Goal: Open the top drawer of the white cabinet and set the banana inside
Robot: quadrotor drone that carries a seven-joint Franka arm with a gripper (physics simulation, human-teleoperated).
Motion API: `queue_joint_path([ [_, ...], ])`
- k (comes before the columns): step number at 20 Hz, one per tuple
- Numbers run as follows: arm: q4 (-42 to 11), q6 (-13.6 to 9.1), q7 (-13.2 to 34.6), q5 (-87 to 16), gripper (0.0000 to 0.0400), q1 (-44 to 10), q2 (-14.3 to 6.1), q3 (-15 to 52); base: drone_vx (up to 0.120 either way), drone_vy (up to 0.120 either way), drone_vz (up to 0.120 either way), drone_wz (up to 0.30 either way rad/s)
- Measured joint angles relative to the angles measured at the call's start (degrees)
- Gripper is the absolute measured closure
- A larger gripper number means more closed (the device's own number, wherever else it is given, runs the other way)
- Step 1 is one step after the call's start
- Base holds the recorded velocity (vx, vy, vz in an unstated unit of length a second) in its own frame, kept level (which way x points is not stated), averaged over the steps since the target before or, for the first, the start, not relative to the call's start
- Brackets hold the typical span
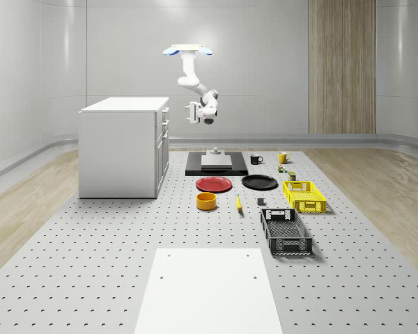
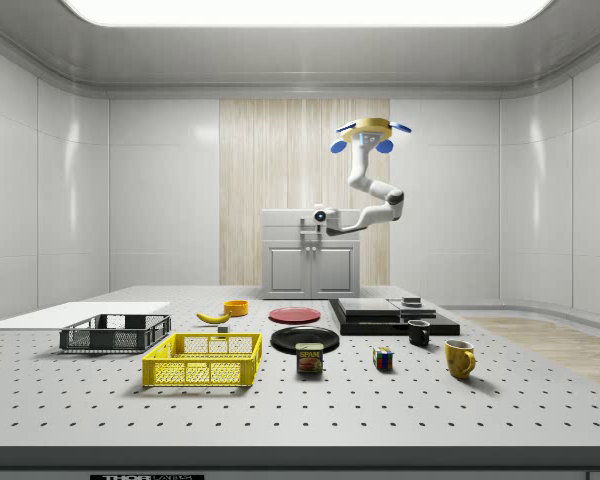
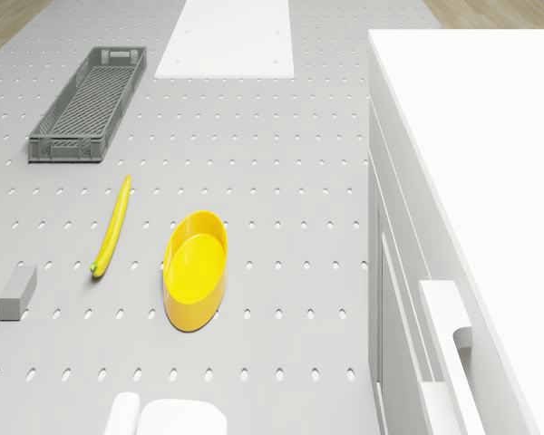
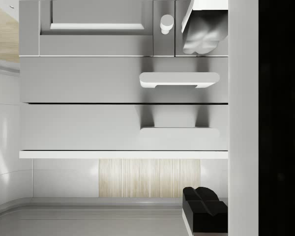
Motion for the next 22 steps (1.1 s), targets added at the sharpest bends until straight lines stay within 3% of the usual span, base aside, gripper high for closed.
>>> queue_joint_path([
  [7,-0.56,1.2,0.39,-0.18,0.0,0.68,-0.72,0.33,0.0,0.0,0.0,0.0],
  [22,-6.04,9.32,-1.34,4.82,0.0,2.65,-0.89,6.08,0.0,0.0,0.0,0.0],
])
